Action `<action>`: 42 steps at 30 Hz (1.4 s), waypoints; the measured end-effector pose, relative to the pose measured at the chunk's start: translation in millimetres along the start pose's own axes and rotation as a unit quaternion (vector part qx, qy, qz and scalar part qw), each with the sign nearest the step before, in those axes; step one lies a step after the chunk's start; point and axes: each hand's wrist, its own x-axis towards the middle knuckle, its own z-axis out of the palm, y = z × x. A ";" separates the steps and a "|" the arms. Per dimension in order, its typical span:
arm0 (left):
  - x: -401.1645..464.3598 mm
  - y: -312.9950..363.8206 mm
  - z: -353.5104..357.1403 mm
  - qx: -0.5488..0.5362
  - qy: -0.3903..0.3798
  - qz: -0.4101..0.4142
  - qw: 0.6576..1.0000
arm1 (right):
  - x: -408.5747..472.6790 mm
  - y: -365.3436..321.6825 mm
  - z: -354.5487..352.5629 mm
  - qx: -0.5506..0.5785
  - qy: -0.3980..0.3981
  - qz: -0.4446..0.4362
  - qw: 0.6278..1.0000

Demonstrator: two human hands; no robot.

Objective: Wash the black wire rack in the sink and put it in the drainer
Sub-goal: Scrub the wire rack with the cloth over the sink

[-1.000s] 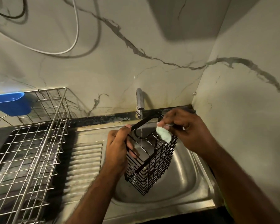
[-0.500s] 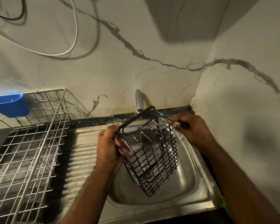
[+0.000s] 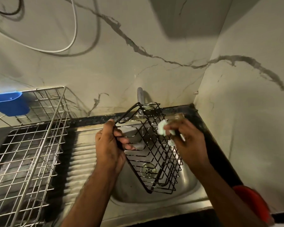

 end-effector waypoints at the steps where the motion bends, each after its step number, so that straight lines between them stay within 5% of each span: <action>1: -1.4 1.3 0.5 -0.003 0.006 0.000 1.000 | 1.5 0.4 -2.5 -0.006 0.010 0.037 0.999; 8: -6.1 2.8 9.9 -0.003 0.027 0.020 0.999 | 5.8 -60.3 9.2 -0.040 -0.027 -0.179 0.983; 11: -9.0 8.7 13.0 -0.031 0.035 0.029 0.998 | 0.1 -40.0 6.9 -0.052 -0.056 -0.175 0.982; 17: -1.3 21.2 -2.2 -0.047 0.086 0.067 0.993 | -1.6 15.3 -10.5 -0.112 -0.253 -0.059 0.959; 23: -0.4 25.3 -3.6 -0.077 0.083 0.006 0.994 | 23.5 -37.6 0.9 -0.069 -0.013 -0.125 0.990; 26: 1.9 26.1 -5.2 -0.088 0.062 -0.009 0.994 | 22.7 -42.2 12.0 -0.116 -0.106 -0.162 0.974; 30: 9.7 35.7 -16.2 -0.091 0.054 0.019 0.994 | 6.8 4.6 5.2 -0.057 -0.133 -0.072 0.987; 35: 14.6 42.1 -17.7 -0.098 0.077 0.033 0.992 | -5.3 43.6 -0.8 -0.149 -0.161 0.033 0.975; 39: 15.1 37.4 -12.1 -0.094 0.090 0.024 0.991 | 4.5 11.0 4.6 -0.044 -0.058 0.006 0.997; 42: 13.2 31.2 -6.6 -0.078 0.080 0.032 0.993 | 3.3 -25.2 10.6 -0.010 -0.117 -0.082 0.990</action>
